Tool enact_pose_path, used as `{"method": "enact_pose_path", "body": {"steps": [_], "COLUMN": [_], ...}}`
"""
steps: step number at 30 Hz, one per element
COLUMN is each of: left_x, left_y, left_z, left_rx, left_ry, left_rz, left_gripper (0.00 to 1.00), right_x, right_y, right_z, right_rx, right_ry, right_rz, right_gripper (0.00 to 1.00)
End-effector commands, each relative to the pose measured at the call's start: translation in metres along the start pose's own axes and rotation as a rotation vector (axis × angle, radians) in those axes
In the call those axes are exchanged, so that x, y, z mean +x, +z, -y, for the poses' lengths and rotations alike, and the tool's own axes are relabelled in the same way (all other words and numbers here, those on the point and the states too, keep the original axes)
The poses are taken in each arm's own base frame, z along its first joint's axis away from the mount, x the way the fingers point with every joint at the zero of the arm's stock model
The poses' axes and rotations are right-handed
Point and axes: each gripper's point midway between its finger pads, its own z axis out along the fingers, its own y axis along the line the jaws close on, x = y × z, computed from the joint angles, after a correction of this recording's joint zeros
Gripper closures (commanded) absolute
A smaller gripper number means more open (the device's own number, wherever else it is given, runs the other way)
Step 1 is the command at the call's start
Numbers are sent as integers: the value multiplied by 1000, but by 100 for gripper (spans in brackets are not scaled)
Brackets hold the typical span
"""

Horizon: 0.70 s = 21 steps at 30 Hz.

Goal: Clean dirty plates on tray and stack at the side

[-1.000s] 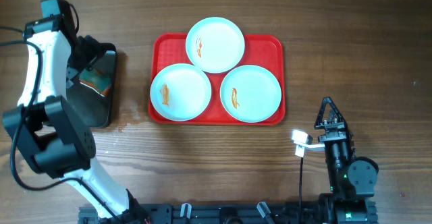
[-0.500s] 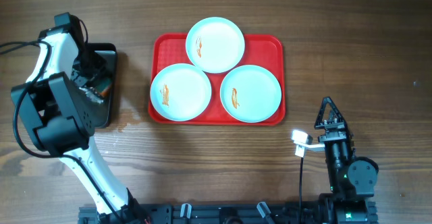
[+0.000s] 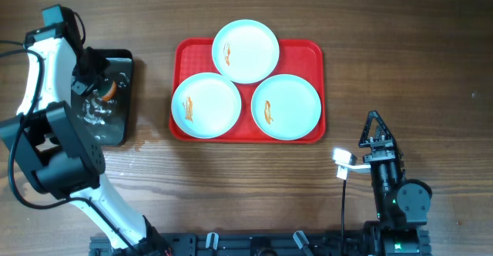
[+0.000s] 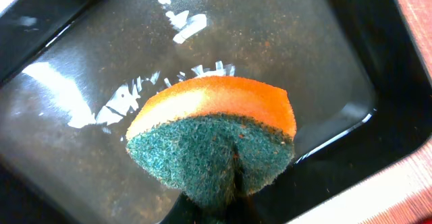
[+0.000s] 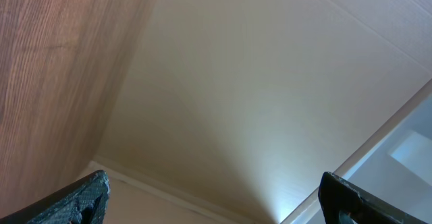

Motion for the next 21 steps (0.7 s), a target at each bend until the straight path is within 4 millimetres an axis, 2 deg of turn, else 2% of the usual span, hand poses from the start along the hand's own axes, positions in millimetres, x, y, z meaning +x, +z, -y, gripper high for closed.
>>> {"method": "enact_pose_path", "body": {"steps": [1, 6, 8, 10, 15, 16, 18, 20, 21], "left_x": [-1, 16, 17, 9, -11, -13, -4, 18, 23], "left_y": [-3, 25, 27, 14, -51, -56, -38, 3, 10], "left_z": [-9, -23, -23, -21, -5, -7, -11, -22, -25], "left_rx": [-39, -90, -85, -65, 80, 75, 51, 9, 1], "left_ry": [-2, 4, 4, 1, -19, -3, 32, 40, 40], "left_rz": [10, -16, -13, 18, 151, 168, 134, 69, 57], "left_gripper": [96, 96, 96, 96, 96, 96, 96, 96, 96], "right_x": [4, 4, 4, 4, 4, 4, 4, 4, 4], "right_y": [0, 0, 0, 0, 0, 0, 0, 0, 0], "right_z": [0, 0, 0, 0, 0, 0, 0, 0, 0], "right_rx": [-1, -1, -1, -1, -1, -1, -1, -1, -1], "right_ry": [-42, -42, -42, -42, -42, -42, -42, -42, -42], "right_rz": [-21, -21, -21, -21, -21, -21, -21, -21, -21], "right_gripper": [0, 0, 0, 0, 0, 0, 0, 0, 0]}}
